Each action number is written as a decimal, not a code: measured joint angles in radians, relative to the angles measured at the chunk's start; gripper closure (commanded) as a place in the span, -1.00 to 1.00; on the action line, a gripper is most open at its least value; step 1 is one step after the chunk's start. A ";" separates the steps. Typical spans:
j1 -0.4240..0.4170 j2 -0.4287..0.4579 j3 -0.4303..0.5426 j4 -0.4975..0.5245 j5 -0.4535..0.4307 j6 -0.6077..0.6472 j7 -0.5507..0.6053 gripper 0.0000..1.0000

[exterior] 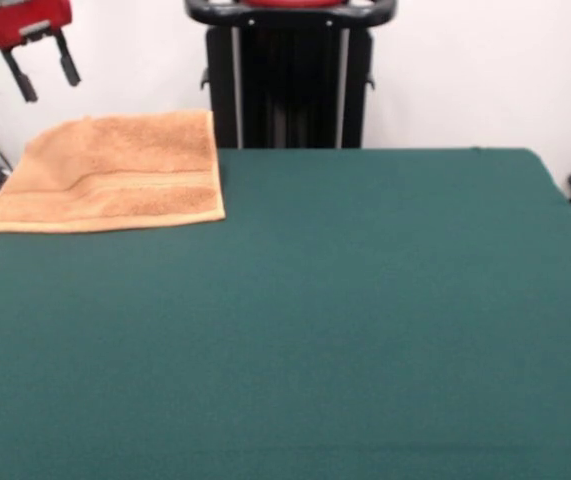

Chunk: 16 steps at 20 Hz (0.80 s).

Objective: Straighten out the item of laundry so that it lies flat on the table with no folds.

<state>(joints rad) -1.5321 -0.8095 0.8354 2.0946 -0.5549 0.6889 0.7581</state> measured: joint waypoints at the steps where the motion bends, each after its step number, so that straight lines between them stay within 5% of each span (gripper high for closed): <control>1: -0.001 -0.002 0.015 0.000 0.007 -0.004 0.000 -1.00; 8: 0.061 -0.031 0.036 -0.008 0.007 -0.007 0.000 -1.00; 16: 0.241 -0.030 -0.018 -0.059 -0.019 -0.007 0.000 -1.00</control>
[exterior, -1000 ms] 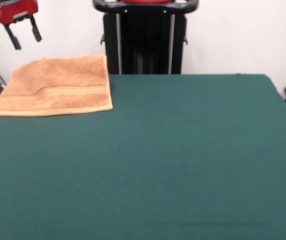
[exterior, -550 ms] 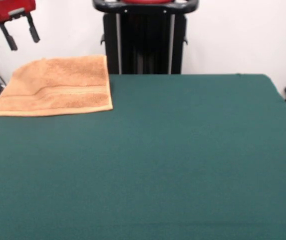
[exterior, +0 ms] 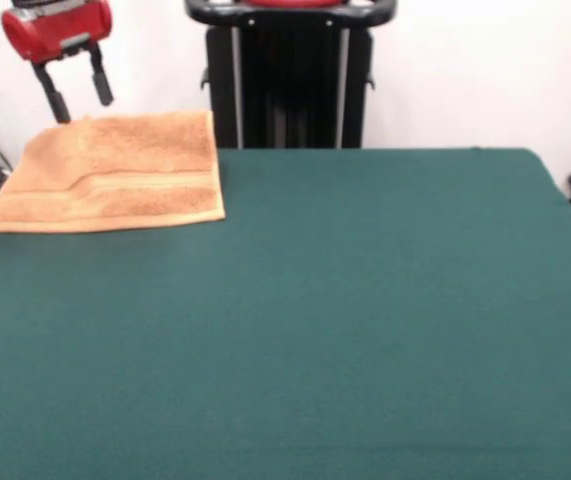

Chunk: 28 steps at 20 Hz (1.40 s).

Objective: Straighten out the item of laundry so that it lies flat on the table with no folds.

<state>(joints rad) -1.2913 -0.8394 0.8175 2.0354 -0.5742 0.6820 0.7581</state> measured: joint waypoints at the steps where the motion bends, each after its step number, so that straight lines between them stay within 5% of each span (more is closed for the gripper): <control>1: 0.015 0.003 -0.008 -0.006 -0.001 0.000 0.000 -1.00; 14: 0.128 0.014 -0.152 -0.069 -0.036 0.000 0.000 -1.00; 15: 0.137 0.014 -0.174 -0.073 -0.036 0.000 0.000 1.00; 28: 0.139 0.015 -0.218 -0.074 -0.034 0.000 0.000 1.00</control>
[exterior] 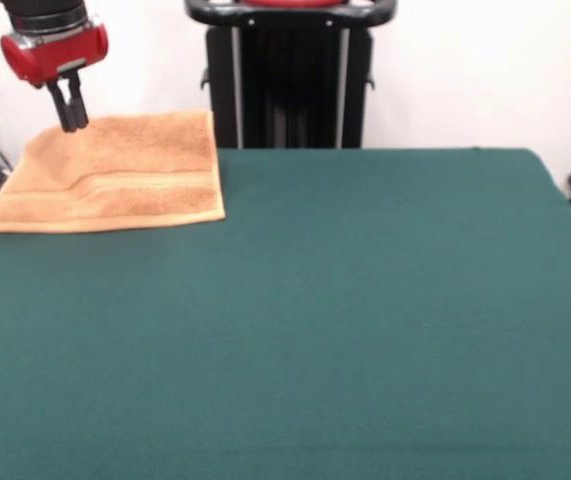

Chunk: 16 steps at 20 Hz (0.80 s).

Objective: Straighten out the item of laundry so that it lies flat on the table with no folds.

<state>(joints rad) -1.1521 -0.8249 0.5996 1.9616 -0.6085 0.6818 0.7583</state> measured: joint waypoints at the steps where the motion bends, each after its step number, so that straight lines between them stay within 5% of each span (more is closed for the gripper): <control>1: 0.000 0.000 0.000 0.000 0.000 0.000 0.000 1.00; 16: -0.008 0.096 -0.017 0.000 0.000 -0.164 0.000 1.00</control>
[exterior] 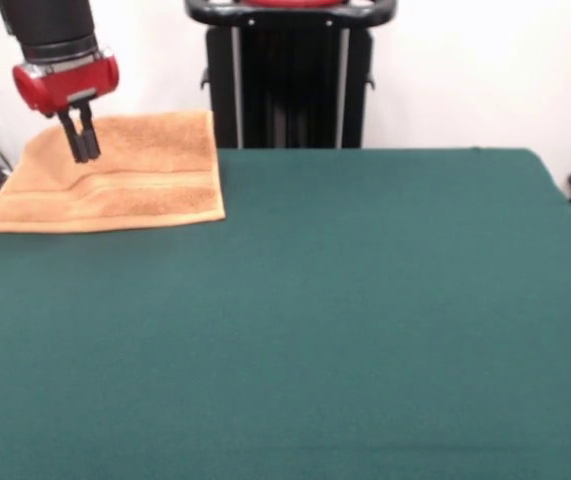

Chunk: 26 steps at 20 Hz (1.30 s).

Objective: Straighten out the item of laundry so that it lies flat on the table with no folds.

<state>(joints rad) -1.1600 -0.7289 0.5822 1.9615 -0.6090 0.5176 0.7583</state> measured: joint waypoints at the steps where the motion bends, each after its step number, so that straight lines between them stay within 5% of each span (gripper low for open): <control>1: 0.000 0.009 -0.003 0.000 0.000 -0.010 0.000 1.00; 13: 0.032 0.067 -0.058 -0.001 0.000 -0.059 0.000 1.00; 26: 0.156 0.157 -0.175 -0.002 0.001 -0.147 0.000 1.00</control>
<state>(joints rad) -1.0043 -0.5723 0.4070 1.9593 -0.6079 0.3701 0.7585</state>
